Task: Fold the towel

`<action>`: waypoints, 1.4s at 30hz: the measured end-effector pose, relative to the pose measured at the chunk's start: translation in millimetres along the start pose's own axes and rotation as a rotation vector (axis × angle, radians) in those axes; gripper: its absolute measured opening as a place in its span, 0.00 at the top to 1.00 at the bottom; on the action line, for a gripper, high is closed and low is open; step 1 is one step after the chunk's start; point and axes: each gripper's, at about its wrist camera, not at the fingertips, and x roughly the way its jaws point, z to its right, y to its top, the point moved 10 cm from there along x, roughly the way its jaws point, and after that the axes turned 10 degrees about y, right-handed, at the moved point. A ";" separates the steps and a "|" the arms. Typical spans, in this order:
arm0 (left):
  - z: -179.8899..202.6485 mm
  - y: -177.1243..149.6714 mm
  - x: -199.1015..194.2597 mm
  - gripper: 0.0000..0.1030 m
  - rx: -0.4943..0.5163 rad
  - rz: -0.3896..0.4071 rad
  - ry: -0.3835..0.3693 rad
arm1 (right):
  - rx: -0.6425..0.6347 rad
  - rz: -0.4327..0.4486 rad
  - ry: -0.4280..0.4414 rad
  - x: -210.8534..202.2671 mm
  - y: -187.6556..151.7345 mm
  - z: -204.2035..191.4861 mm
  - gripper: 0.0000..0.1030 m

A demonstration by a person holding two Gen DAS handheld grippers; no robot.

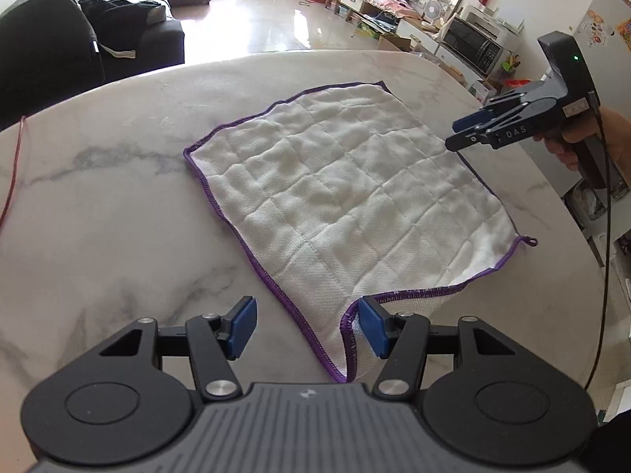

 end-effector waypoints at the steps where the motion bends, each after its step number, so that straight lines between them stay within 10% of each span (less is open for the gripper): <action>1: 7.0 -4.1 -2.3 0.37 0.049 0.004 0.018 | -0.010 0.000 -0.008 -0.2 1.2 -0.1 0.48; 17: 59.1 -64.0 -23.3 0.21 0.420 0.020 0.090 | -0.064 0.006 -0.035 -5.7 9.6 -3.8 0.37; 31: -48.0 26.0 19.9 0.23 -0.123 0.018 0.211 | -0.026 0.047 -0.052 -4.7 28.3 7.0 0.39; 42: -88.3 71.8 56.4 0.57 -0.383 -0.021 0.158 | 0.076 0.080 -0.056 7.1 53.9 35.1 0.46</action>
